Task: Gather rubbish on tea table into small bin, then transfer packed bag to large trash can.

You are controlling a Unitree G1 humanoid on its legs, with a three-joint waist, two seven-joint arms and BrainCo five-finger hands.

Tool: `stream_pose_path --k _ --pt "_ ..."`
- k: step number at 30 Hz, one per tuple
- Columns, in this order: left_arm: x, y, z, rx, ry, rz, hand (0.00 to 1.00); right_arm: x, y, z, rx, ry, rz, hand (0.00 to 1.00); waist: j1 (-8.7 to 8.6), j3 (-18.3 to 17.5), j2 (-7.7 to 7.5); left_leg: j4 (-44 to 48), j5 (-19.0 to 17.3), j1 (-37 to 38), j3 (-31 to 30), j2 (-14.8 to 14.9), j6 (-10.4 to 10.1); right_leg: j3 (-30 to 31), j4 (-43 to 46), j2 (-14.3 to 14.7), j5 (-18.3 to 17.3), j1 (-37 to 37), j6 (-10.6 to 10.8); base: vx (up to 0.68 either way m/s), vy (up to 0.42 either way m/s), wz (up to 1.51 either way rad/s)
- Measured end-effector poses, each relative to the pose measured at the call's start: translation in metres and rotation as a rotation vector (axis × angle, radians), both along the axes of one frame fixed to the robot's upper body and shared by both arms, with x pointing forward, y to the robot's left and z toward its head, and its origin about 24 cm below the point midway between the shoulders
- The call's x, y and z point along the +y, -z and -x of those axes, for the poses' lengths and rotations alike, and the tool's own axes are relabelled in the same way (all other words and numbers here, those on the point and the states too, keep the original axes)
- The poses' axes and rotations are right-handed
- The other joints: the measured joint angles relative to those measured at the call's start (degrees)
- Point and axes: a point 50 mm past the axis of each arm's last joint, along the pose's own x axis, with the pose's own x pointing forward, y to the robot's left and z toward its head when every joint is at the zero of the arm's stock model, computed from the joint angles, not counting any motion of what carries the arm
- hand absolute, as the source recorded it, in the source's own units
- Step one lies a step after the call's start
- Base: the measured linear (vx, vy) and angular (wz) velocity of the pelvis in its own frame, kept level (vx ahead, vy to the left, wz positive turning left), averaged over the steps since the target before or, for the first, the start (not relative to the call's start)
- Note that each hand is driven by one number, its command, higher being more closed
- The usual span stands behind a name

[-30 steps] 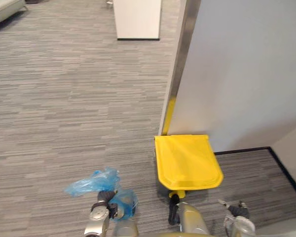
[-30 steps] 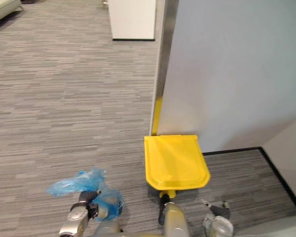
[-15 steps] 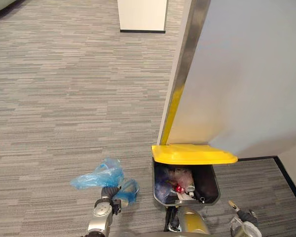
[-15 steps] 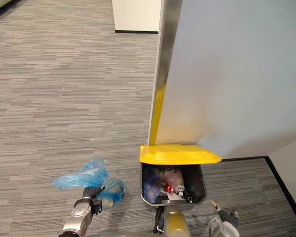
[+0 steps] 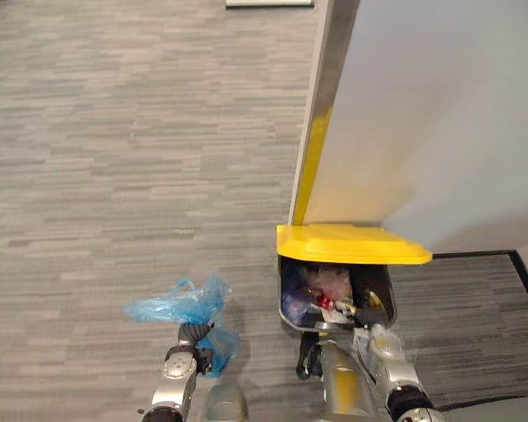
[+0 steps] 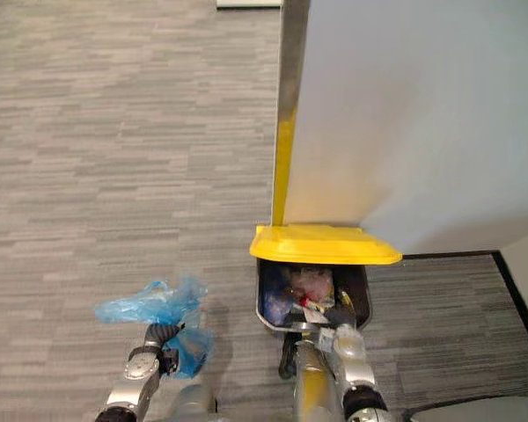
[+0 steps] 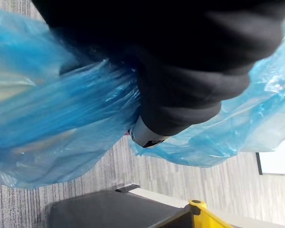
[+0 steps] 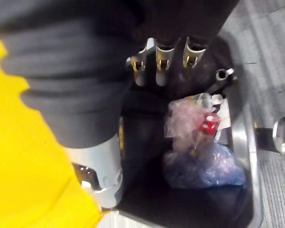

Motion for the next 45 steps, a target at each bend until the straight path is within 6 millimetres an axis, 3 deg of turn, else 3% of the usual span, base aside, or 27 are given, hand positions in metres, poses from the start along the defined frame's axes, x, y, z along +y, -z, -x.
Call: stream_pose_path --k 3,6,9,14,22,26,29,36,38,45 --pt "0.004 -0.009 -0.011 -0.048 0.007 -0.009 1.0 -0.007 -0.038 -0.032 -0.138 -0.054 0.092 0.0 0.31 2.5 0.13 0.0 0.7 -1.1 -1.5 0.1 -1.3 -1.0 0.6 -0.2 -0.1 -0.7 -0.1 -0.01 -0.083 0.19" --pt "0.005 -0.022 -0.026 -0.115 0.018 -0.014 1.0 -0.032 -0.076 -0.058 -0.242 -0.041 0.203 0.0 0.5 3.7 0.02 -0.1 2.0 -4.0 -3.9 0.0 -2.1 -3.0 0.5 -1.0 -0.1 -2.1 -0.1 -0.01 -0.074 0.34" --pt "0.006 -0.03 -0.034 -0.157 0.035 -0.018 1.0 -0.052 -0.109 -0.078 -0.311 -0.027 0.294 0.0 1.27 5.3 0.0 -1.3 2.9 -4.1 -4.5 0.0 -2.6 -3.5 0.2 -1.0 -0.1 -2.1 -0.1 0.01 -0.048 0.14" --pt "0.008 -0.032 -0.036 -0.169 0.03 -0.004 1.0 -0.069 -0.151 -0.1 -0.377 -0.016 0.392 0.0 1.13 5.9 -0.08 -2.1 3.3 -4.4 -5.1 0.1 -2.7 -4.0 -0.4 -0.9 0.0 -2.1 -0.1 0.03 -0.01 0.06" --pt "0.01 -0.043 -0.038 -0.213 0.062 -0.027 1.0 -0.085 -0.164 -0.104 -0.37 0.026 0.433 0.0 0.97 5.9 -0.07 -2.0 3.6 -4.5 -6.1 0.1 -2.7 -4.6 -0.8 -1.1 0.6 -1.2 -1.1 0.04 0.026 0.06" --pt "0.004 -0.055 -0.041 -0.276 0.116 -0.032 1.0 -0.085 -0.178 -0.11 -0.403 0.016 0.468 0.0 -0.3 6.5 0.52 -1.9 3.7 -4.0 -7.2 0.2 -2.5 -5.6 -1.7 -1.3 0.8 0.7 -1.4 -0.01 0.007 0.11" --pt "-0.005 -0.066 -0.047 -0.334 0.147 -0.009 1.0 -0.086 -0.182 -0.11 -0.408 0.018 0.477 0.0 -0.19 6.6 0.71 -1.9 3.7 -3.8 -7.2 0.2 -2.5 -5.6 -2.6 -1.0 0.8 1.1 -1.3 -0.02 -0.001 0.03" --pt "-0.04 -0.094 -0.057 -0.459 0.281 0.067 1.0 -0.087 -0.188 -0.112 -0.422 0.021 0.484 0.0 -0.82 7.1 1.51 -2.1 4.1 -3.8 -7.4 0.1 -2.5 -5.3 -3.5 -0.7 1.1 1.4 -1.2 0.0 -0.003 0.01" --pt "-0.059 -0.105 -0.062 -0.503 0.35 0.107 1.0 -0.086 -0.191 -0.114 -0.423 0.019 0.483 0.0 -1.74 7.1 1.61 -2.1 4.1 -3.8 -7.3 0.0 -2.4 -5.2 -3.6 -0.8 1.7 1.6 -1.7 0.03 0.016 0.01" --pt "-0.11 -0.142 -0.078 -0.64 0.517 0.177 1.0 -0.077 -0.2 -0.122 -0.416 0.0 0.491 0.0 -2.41 7.2 1.69 -2.1 4.1 -3.2 -5.9 -0.2 -2.3 -4.0 -4.7 -0.4 2.9 1.9 -1.8 0.01 0.026 -0.09"
